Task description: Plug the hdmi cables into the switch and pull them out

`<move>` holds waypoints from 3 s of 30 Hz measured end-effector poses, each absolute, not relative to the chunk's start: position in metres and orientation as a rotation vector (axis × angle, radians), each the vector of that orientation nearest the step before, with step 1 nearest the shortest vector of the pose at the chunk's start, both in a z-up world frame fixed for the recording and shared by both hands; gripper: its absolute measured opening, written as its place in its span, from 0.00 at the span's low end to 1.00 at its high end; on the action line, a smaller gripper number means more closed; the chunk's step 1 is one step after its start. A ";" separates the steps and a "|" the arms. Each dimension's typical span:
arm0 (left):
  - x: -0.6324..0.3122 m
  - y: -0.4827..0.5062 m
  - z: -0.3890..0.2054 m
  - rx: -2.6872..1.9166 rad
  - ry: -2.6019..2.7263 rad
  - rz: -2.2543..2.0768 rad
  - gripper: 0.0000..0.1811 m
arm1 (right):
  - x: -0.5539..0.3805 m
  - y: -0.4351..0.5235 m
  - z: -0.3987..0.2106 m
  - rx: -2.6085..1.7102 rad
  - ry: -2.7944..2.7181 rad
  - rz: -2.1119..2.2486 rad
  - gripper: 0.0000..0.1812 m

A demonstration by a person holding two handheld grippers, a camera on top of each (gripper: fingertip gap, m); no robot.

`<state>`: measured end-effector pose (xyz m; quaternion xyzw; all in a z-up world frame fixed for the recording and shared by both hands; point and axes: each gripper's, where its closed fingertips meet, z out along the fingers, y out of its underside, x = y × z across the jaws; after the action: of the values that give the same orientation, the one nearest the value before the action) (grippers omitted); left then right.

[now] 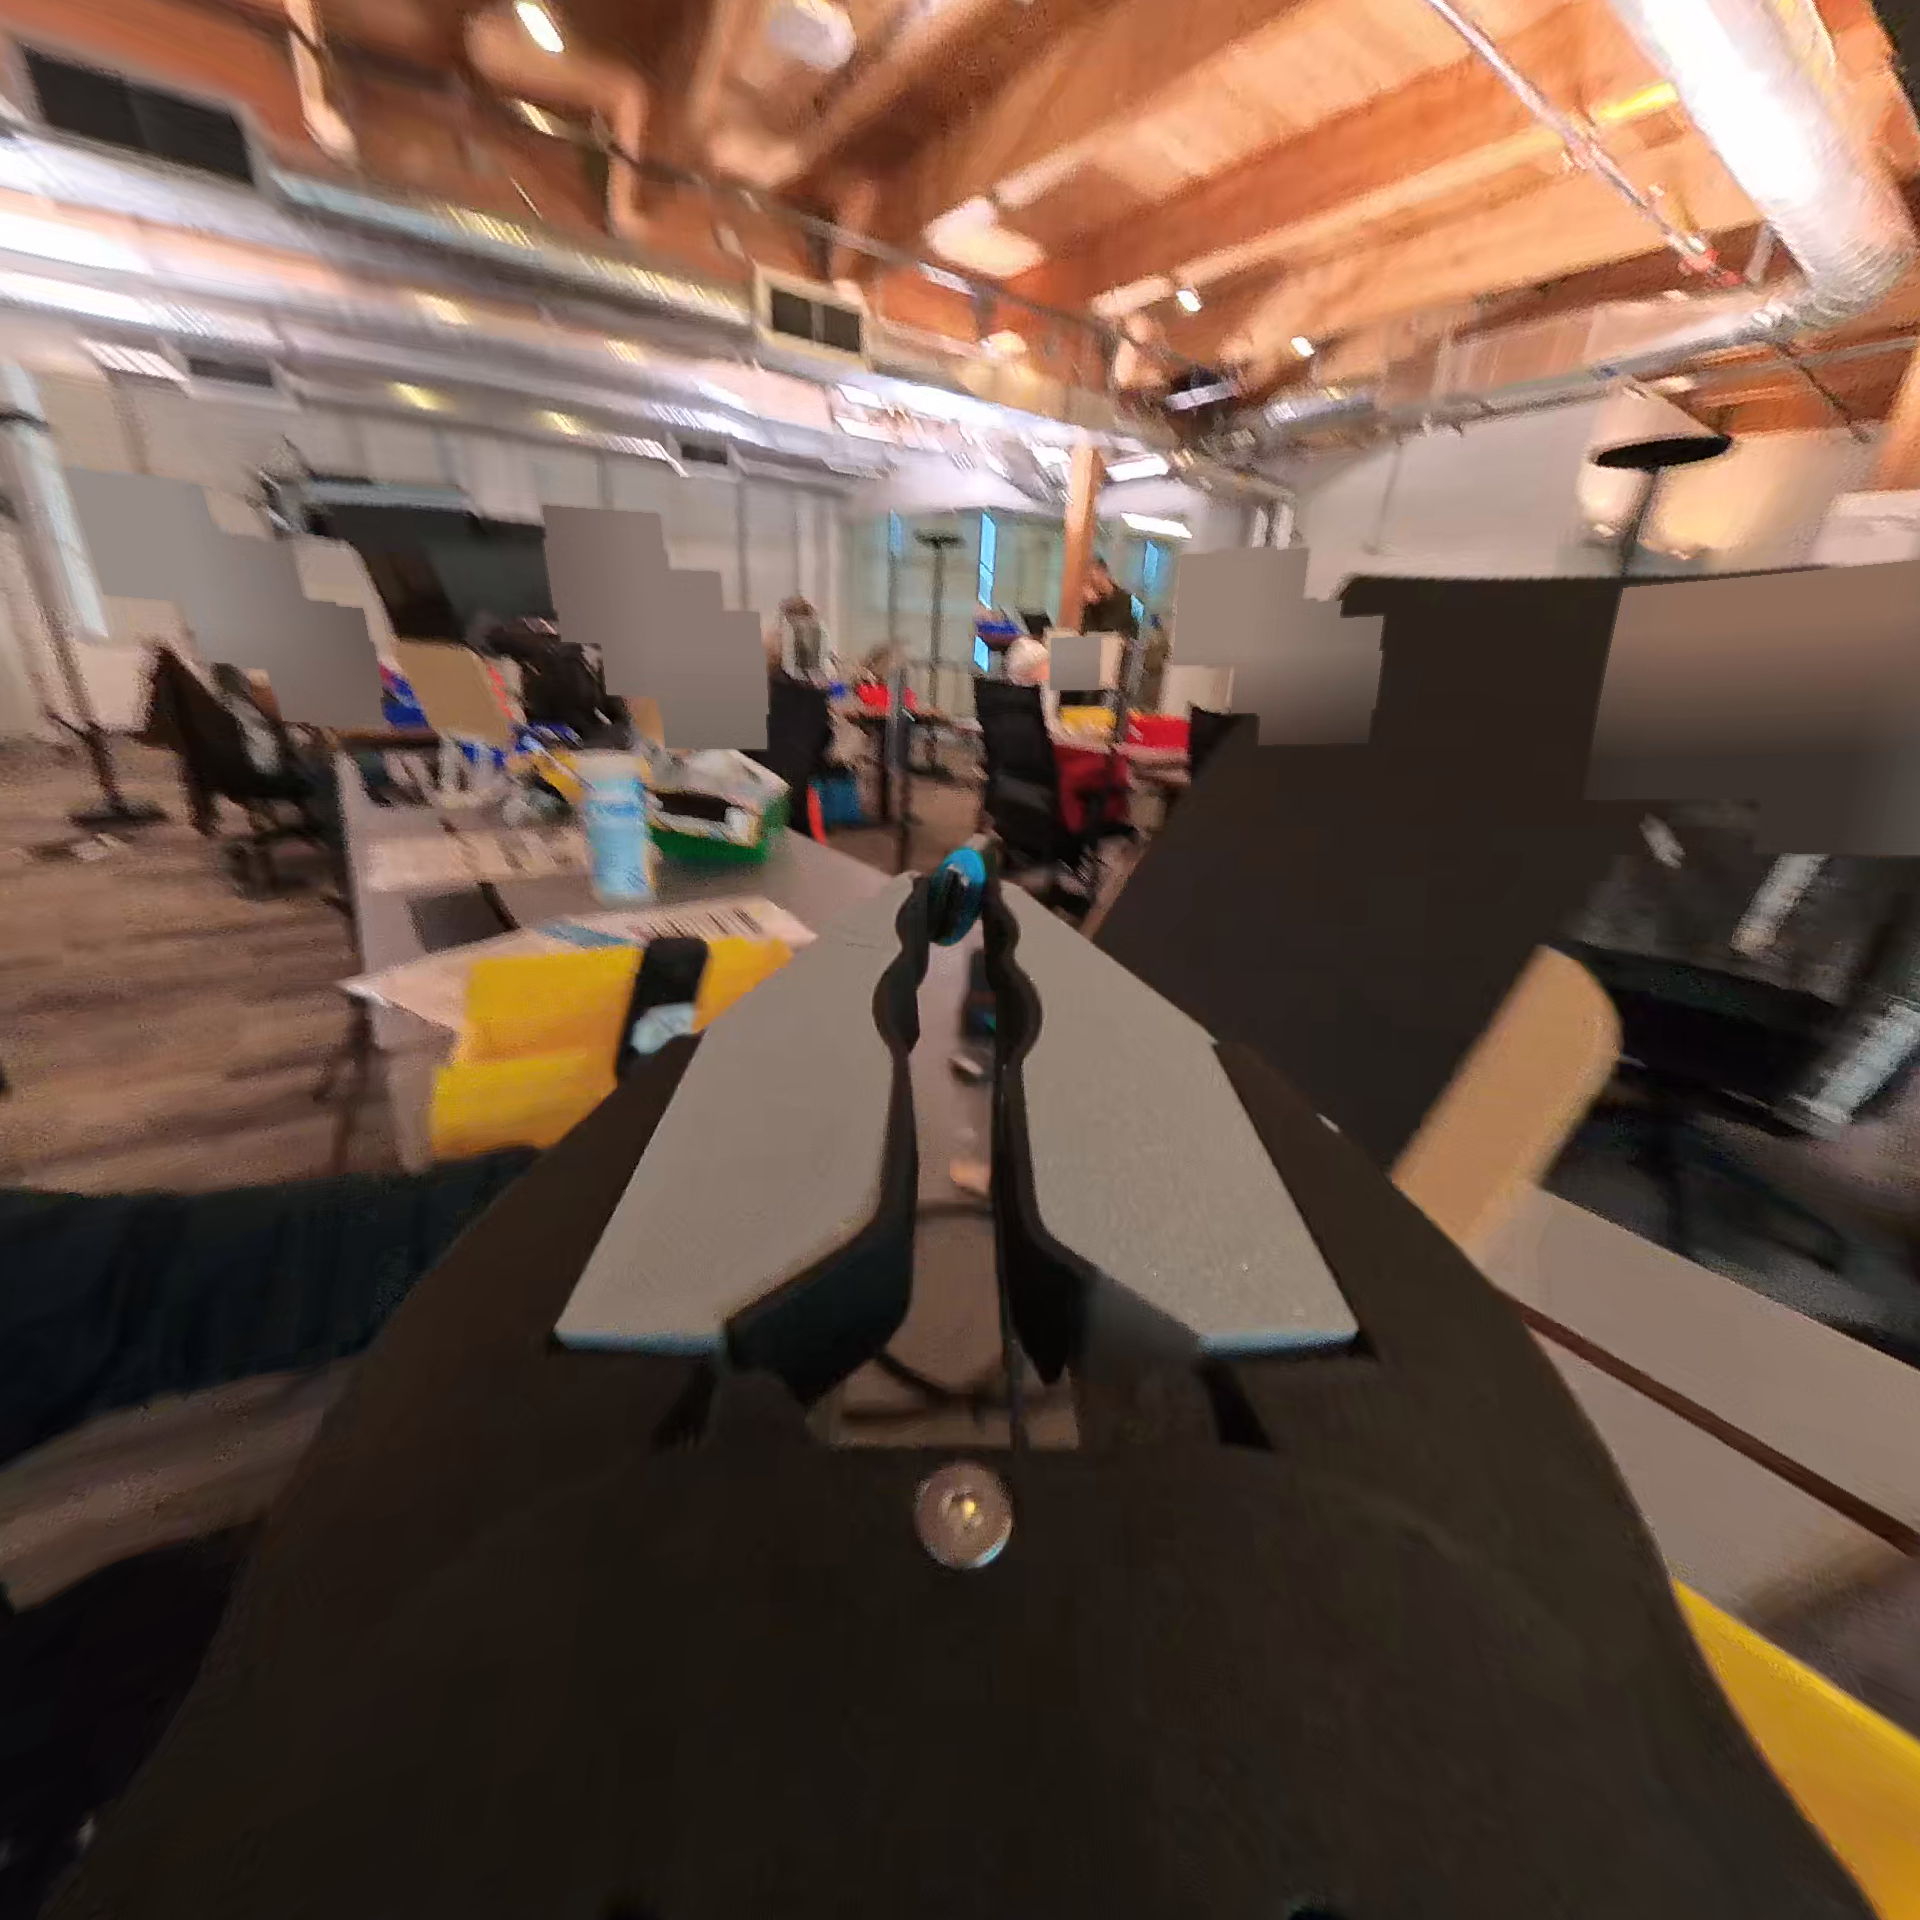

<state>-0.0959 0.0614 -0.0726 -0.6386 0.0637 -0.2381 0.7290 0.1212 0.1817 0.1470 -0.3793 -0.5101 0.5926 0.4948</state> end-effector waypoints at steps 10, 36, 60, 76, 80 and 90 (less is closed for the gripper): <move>-0.101 0.070 -0.079 -1.453 0.095 -0.501 0.15 | 0.152 0.250 -0.025 -1.555 -1.707 0.929 0.04; -0.028 0.051 -0.084 -1.439 0.485 -0.691 0.14 | -0.004 0.068 -0.046 -1.320 -1.895 1.488 0.20; -0.015 0.058 -0.105 -1.558 0.520 -0.722 0.10 | -0.031 0.053 -0.106 -1.448 -2.023 1.529 0.13; -0.050 0.063 -0.118 -1.666 0.375 -0.690 0.13 | -0.054 0.062 -0.115 -1.696 -1.986 1.557 0.14; -0.081 0.069 -0.128 -1.737 0.092 -0.839 0.15 | -0.052 0.078 -0.128 -1.712 -2.059 1.417 0.20; -0.129 0.074 -0.125 -1.688 -0.111 -0.634 0.13 | -0.046 0.089 -0.169 -1.697 -2.180 1.188 0.27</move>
<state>-0.1292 0.0739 -0.1245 -0.7339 -0.0481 -0.2757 0.6189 -0.0464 0.0885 -0.1686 -0.5630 -0.7233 0.3941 0.0672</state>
